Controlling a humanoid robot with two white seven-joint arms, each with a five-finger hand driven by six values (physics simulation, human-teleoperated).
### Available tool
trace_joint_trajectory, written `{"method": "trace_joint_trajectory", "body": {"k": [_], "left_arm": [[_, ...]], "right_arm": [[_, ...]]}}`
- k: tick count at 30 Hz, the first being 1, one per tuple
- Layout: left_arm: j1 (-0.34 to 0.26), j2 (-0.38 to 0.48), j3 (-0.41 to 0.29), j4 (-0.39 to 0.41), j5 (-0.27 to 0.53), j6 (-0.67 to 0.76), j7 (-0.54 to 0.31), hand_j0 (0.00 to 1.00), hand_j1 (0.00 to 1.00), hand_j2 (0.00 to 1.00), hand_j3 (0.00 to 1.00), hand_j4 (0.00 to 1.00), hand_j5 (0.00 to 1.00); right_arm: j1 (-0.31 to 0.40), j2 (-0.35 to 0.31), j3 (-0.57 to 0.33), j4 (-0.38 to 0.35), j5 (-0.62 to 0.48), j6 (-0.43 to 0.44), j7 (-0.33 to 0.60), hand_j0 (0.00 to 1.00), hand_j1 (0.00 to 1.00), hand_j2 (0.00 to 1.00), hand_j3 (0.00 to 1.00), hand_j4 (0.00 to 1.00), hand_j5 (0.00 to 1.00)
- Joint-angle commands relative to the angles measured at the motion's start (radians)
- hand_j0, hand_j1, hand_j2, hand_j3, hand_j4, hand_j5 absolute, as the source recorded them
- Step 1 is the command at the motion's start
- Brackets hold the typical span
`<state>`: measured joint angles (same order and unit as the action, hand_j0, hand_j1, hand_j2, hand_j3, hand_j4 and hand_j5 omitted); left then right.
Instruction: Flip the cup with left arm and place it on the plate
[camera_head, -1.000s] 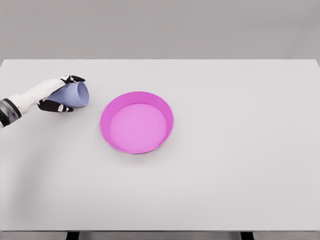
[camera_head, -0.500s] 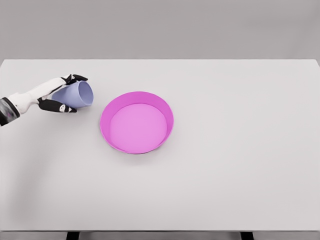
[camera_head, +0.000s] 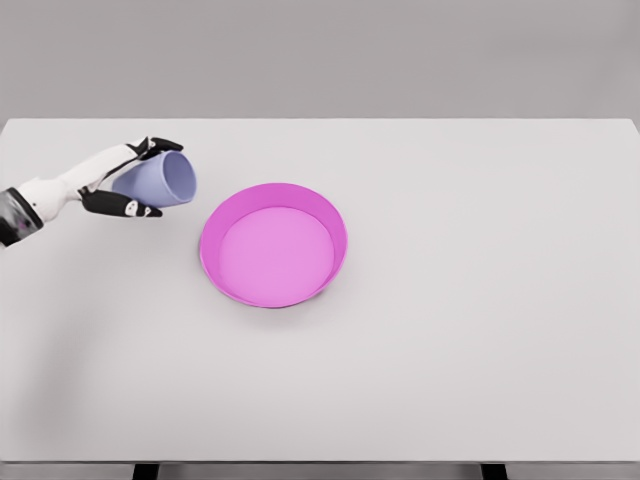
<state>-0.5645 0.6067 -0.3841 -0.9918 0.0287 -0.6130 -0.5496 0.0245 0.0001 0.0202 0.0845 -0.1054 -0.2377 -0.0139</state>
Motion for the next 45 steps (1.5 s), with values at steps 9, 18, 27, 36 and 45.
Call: {"method": "trace_joint_trajectory", "body": {"k": [9, 18, 27, 36, 45], "left_arm": [[0.041, -0.001, -0.001, -0.041, 0.063, 0.002, -0.007, 0.74, 0.74, 0.74, 0.74, 0.74, 0.74], [0.043, -0.024, 0.005, -0.042, 0.077, 0.002, -0.007, 0.73, 0.73, 0.73, 0.73, 0.73, 0.73], [0.051, -0.018, 0.004, -0.128, 0.100, 0.002, -0.007, 0.73, 0.73, 0.73, 0.73, 0.73, 0.73], [0.064, -0.013, 0.004, -0.186, 0.138, 0.002, -0.007, 0.73, 0.73, 0.73, 0.73, 0.73, 0.73], [0.103, -0.011, 0.002, -0.265, 0.171, 0.002, -0.016, 0.74, 0.74, 0.74, 0.74, 0.74, 0.74]], "right_arm": [[0.000, 0.000, 0.000, 0.000, 0.000, 0.000, 0.000, 1.00, 1.00, 1.00, 1.00, 1.00, 1.00], [0.000, 0.000, 0.000, 0.000, 0.000, 0.000, 0.000, 1.00, 1.00, 1.00, 1.00, 1.00, 1.00], [0.000, 0.000, 0.000, 0.000, 0.000, 0.000, 0.000, 1.00, 1.00, 1.00, 1.00, 1.00, 1.00], [0.000, 0.000, 0.000, 0.000, 0.000, 0.000, 0.000, 1.00, 1.00, 1.00, 1.00, 1.00, 1.00], [0.000, 0.000, 0.000, 0.000, 0.000, 0.000, 0.002, 1.00, 1.00, 1.00, 1.00, 1.00, 1.00]]}}
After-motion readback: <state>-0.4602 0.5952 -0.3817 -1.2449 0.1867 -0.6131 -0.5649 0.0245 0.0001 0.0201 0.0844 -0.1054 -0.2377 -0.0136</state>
